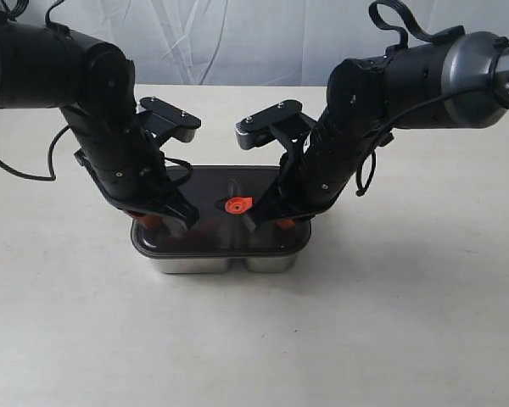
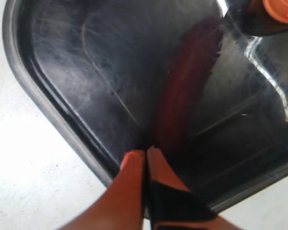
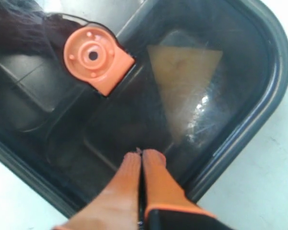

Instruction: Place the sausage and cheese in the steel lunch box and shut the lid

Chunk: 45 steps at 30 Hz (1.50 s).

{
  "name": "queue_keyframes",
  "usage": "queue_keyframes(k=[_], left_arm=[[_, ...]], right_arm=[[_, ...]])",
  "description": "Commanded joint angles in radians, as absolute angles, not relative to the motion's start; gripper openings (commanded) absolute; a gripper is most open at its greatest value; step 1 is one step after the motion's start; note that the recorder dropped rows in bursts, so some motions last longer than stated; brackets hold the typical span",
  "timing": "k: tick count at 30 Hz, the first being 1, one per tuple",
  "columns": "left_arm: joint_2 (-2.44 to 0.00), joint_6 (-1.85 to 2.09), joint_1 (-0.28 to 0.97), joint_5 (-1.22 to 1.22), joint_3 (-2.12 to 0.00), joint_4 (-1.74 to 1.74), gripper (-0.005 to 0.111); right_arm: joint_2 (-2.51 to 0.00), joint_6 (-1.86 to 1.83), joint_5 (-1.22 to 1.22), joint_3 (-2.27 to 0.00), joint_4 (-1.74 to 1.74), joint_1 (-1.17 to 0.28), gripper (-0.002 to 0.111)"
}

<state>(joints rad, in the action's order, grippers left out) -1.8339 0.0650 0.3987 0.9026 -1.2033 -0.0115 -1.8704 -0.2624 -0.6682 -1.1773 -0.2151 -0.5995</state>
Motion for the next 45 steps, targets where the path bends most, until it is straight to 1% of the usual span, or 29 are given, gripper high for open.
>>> queue_keyframes(k=[1,10,16,20,23,28,34,38,41,45], left_arm=[[-1.898,0.061,0.399,0.991,-1.188,-0.031,0.000],[-1.903,0.059,0.399,0.907,-1.188,-0.039,0.000],[-1.828,-0.014,0.399,0.863,-1.188,0.051,0.000],[-1.711,-0.046,0.399,0.784,-1.188,0.057,0.000],[-1.610,-0.053,0.399,0.744,-1.188,0.057,0.000],[-1.414,-0.053,0.399,0.681,-1.155,0.025,0.000],[-1.169,-0.044,0.413,0.601,-1.021,-0.061,0.000],[-1.002,-0.044,0.438,0.548,-0.888,-0.071,0.000],[-0.897,-0.044,0.440,0.486,-0.805,-0.101,0.000],[-0.797,-0.044,0.440,0.461,-0.743,-0.117,0.000]], right_arm=[[-1.902,-0.270,-0.731,-1.163,-0.211,-0.595,-0.001],[-1.928,-0.270,-0.737,-1.163,-0.207,-0.595,-0.001],[-1.844,-0.236,-0.664,-1.163,-0.194,-0.594,-0.001],[-1.730,-0.158,-0.631,-1.163,-0.109,-0.594,-0.001],[-1.633,-0.097,-0.654,-1.163,-0.023,-0.592,-0.001],[-1.449,-0.052,-0.683,-1.120,-0.023,-0.581,-0.001],[-1.186,-0.051,-0.624,-0.947,-0.091,-0.581,-0.001],[-1.003,-0.051,-0.578,-0.804,-0.145,-0.581,-0.001],[-0.893,-0.051,-0.551,-0.724,-0.169,-0.581,-0.001],[-0.803,-0.051,-0.551,-0.678,-0.169,-0.581,-0.001]])
